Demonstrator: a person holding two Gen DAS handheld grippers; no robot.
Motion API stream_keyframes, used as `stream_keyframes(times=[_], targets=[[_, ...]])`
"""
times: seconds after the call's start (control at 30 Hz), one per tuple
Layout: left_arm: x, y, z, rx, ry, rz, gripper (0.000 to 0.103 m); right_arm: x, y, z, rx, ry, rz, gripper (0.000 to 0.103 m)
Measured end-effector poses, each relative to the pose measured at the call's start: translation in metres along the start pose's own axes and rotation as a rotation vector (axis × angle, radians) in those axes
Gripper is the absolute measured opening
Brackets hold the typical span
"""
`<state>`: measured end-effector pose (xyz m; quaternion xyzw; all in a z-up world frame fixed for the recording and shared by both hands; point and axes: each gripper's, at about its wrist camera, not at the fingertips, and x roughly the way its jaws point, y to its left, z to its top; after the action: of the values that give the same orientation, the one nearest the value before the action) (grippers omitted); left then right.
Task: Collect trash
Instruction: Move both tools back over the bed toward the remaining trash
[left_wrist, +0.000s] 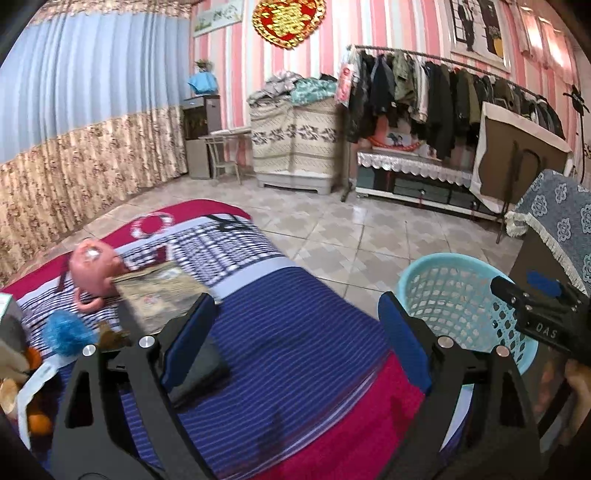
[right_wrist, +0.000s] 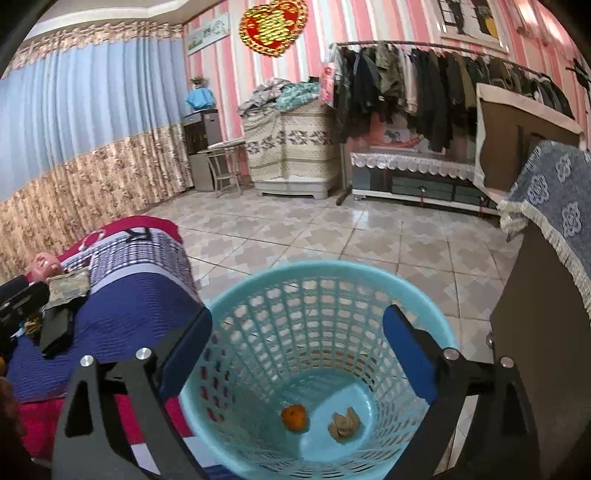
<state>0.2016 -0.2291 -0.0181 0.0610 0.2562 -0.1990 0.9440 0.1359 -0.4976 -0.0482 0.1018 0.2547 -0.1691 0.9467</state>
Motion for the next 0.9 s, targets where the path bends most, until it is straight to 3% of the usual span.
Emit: stream_keyframes(times=[0.17,0.4,0.9], targets=[[-0.023,0.034,-0.013,-0.034,0.018,0.061,0.087,-0.009,0.025,0.0,-0.022,-0.006,0.047,0.092],[-0.058,0.084,-0.034,-0.075,0.019,0.153,0.097,-0.025,0.083,-0.003,-0.087,-0.019,0.135,0.096],[-0.11,0.197,-0.091,-0.232,0.079,0.321,0.097,-0.035,0.2,-0.036,-0.257,0.036,0.289,0.096]])
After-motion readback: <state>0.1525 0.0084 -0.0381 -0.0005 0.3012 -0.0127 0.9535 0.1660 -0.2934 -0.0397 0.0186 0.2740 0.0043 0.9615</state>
